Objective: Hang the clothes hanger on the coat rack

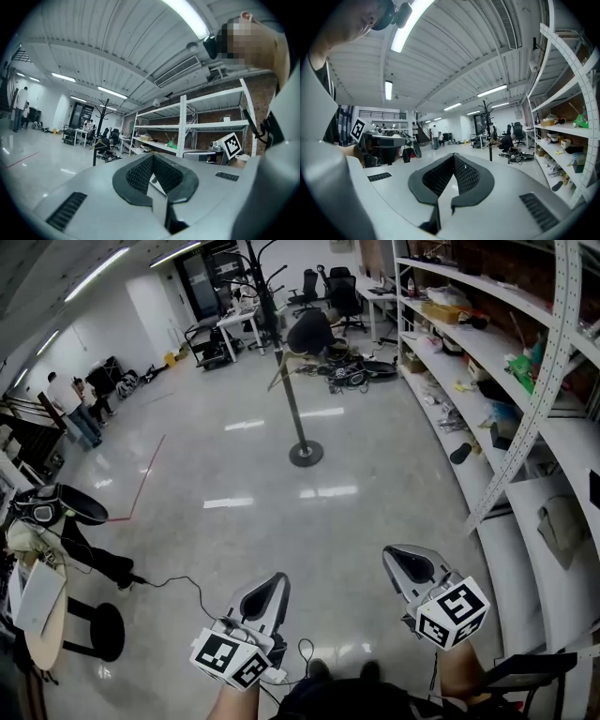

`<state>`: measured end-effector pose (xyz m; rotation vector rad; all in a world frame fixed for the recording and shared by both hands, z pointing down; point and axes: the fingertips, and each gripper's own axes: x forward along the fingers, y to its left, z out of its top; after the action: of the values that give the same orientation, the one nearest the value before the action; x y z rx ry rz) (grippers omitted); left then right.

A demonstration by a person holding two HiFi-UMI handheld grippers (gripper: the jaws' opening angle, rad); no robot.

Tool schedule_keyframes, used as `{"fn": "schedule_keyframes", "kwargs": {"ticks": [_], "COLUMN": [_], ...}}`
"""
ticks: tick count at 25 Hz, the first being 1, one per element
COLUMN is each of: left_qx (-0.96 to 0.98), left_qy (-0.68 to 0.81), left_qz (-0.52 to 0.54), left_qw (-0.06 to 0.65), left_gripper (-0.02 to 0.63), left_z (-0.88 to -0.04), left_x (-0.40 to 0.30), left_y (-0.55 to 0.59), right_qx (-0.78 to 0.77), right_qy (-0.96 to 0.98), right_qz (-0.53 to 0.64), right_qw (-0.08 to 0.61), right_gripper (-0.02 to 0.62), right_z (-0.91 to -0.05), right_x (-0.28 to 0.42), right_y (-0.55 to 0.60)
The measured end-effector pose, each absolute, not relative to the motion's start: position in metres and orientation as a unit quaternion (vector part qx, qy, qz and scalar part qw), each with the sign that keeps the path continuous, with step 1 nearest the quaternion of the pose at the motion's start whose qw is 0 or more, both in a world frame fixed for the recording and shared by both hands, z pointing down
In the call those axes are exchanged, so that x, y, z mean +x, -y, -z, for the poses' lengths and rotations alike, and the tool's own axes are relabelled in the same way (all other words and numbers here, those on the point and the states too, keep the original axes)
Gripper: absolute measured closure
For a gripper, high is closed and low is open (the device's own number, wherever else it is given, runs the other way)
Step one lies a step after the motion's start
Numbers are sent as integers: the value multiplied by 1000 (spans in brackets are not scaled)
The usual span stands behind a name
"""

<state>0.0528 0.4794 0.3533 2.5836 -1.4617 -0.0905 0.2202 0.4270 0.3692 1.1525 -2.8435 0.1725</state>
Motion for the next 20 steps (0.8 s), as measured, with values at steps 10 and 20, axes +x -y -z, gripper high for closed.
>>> {"fn": "schedule_keyframes", "kwargs": {"ticks": [10, 20], "left_qx": [866, 877], "left_qy": [492, 472], "left_qz": [36, 41], "left_qw": [81, 80], "left_gripper": [605, 604], "left_z": [-351, -350], "left_x": [14, 4], "left_y": [-509, -522], "right_qx": [386, 393], "right_qy": [921, 918], "right_qz": [-38, -27], "right_qw": [37, 47], "right_gripper": [589, 589], "right_z": [-354, -345], "right_x": [186, 162], "right_y": [-451, -470]}}
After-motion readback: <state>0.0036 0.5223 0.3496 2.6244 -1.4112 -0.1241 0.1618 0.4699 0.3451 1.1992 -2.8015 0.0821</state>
